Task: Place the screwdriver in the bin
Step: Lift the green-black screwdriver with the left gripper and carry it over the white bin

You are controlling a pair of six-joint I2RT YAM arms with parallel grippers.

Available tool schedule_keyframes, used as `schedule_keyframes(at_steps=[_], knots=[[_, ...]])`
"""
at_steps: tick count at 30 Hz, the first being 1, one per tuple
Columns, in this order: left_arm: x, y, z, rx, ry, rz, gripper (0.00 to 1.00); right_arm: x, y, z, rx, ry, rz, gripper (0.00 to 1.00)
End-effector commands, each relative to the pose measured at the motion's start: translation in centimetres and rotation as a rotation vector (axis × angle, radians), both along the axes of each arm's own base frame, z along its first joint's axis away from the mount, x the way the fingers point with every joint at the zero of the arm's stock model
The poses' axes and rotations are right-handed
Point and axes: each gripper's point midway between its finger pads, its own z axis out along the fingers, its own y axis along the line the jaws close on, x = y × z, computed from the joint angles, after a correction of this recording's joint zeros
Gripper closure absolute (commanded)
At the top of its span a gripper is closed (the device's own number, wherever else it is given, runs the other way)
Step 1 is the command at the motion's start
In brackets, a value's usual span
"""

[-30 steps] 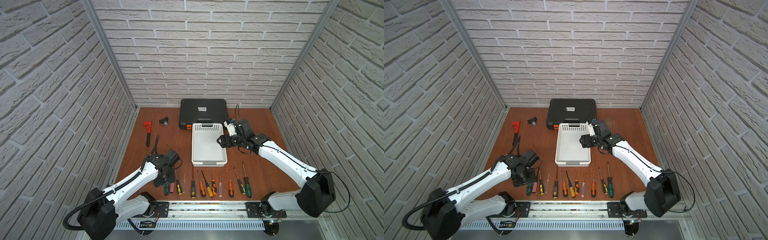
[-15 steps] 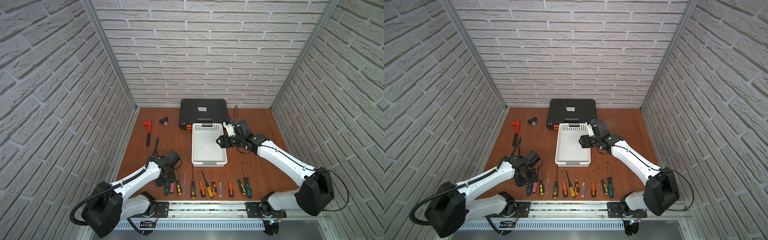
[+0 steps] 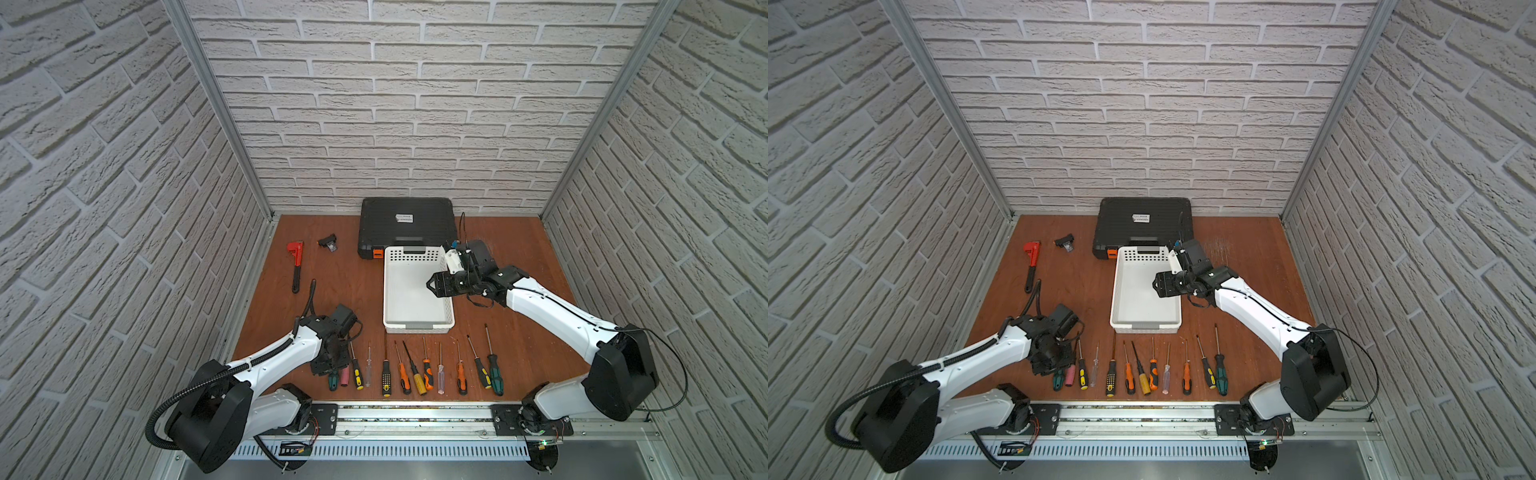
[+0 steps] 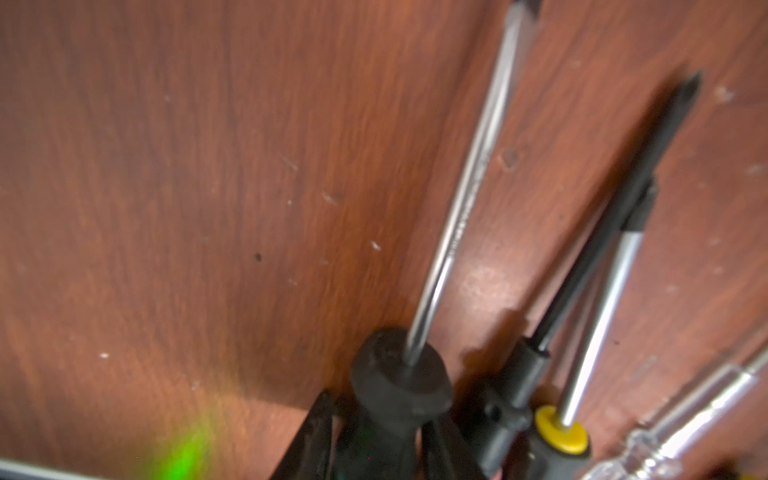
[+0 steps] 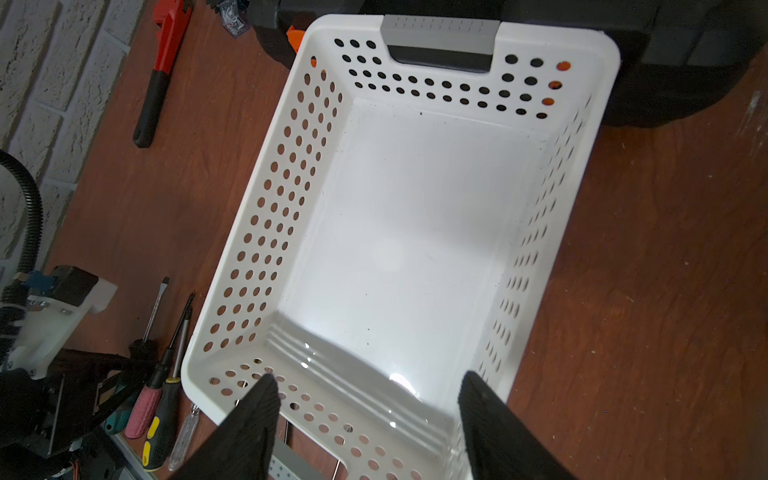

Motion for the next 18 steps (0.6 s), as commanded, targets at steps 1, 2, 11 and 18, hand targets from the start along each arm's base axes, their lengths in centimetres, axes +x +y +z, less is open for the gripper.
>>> schedule_keyframes(at_steps=[1, 2, 11, 18], knots=[[-0.8, 0.9, -0.9, 0.023, 0.013, 0.027, 0.73, 0.7, 1.1, 1.7, 0.041, -0.046, 0.013, 0.30], [-0.8, 0.9, -0.8, 0.021, 0.007, 0.030, 0.78, 0.7, 1.1, 1.8, 0.041, -0.046, 0.014, 0.30], [3.6, 2.3, 7.1, 0.074, -0.194, 0.028, 0.94, 0.5, 0.7, 3.0, 0.045, -0.088, 0.003, 0.30], [10.0, -4.1, 14.8, -0.155, -0.324, -0.102, 0.94, 0.9, 0.2, 4.2, 0.037, -0.128, -0.026, 0.31]])
